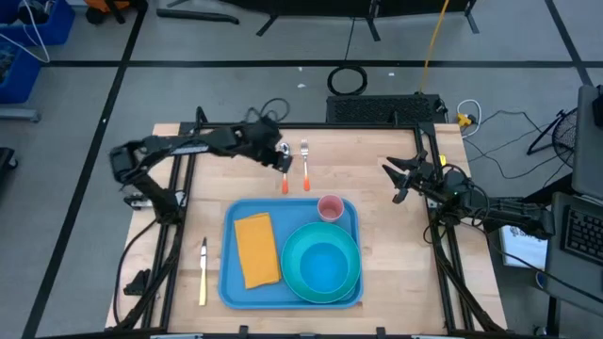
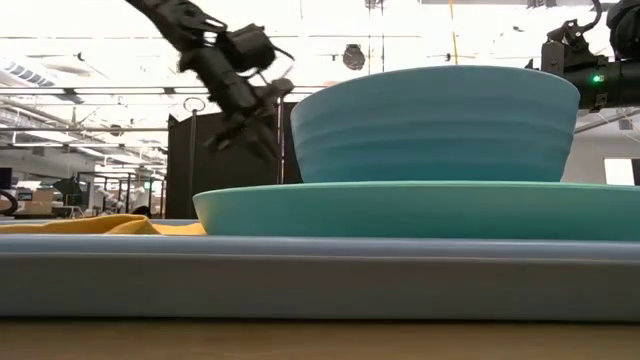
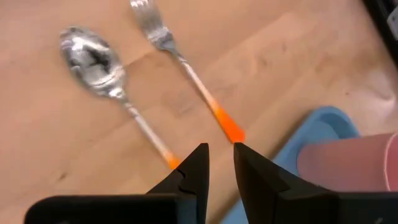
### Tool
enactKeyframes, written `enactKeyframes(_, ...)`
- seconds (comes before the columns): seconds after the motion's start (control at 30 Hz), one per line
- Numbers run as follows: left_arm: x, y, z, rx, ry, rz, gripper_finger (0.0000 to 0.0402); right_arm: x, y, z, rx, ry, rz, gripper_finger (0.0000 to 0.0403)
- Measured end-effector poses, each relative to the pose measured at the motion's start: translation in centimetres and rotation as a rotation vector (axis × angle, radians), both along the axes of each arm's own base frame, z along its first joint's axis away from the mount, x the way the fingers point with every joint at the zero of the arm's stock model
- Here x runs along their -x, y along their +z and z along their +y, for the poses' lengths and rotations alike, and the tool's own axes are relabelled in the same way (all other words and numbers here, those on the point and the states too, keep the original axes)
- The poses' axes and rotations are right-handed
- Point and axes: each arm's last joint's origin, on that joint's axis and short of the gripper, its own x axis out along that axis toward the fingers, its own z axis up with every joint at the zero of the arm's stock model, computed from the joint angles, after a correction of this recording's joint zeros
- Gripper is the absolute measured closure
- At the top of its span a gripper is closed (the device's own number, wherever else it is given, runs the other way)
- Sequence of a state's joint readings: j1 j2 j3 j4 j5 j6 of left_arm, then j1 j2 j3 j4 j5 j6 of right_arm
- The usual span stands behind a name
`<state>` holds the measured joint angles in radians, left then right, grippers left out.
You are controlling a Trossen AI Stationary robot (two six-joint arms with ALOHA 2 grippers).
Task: Set up tray
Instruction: Put the orange fork on the yellow napkin
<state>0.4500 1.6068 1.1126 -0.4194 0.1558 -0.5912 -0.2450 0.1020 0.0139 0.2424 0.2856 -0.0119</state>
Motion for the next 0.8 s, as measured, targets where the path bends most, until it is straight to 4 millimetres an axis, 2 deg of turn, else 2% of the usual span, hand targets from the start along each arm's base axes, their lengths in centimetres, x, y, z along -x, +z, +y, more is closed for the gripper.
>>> enactKeyframes(0.17, -4.1, -1.2, 1.4, 0.036, -0.034, 0.011, 0.0325, 0.0, 0.0, 0.0, 0.000, 0.000, 0.000, 0.0277)
enactKeyframes(0.3, -5.7, -3.1, 2.0, 0.076, -0.007, 0.040, 0.0317, 0.0, 0.0, 0.0, 0.000, 0.000, 0.000, 0.0277)
enactKeyframes(0.53, -6.0, -6.1, 3.2, 0.125, 0.073, 0.108, 0.0271, 0.0, 0.0, 0.0, 0.000, 0.000, 0.000, 0.0277)
enactKeyframes(0.8, -6.9, -7.3, 3.9, 0.117, 0.089, 0.043, 0.0222, 0.0, 0.0, 0.0, 0.000, 0.000, 0.000, 0.0277)
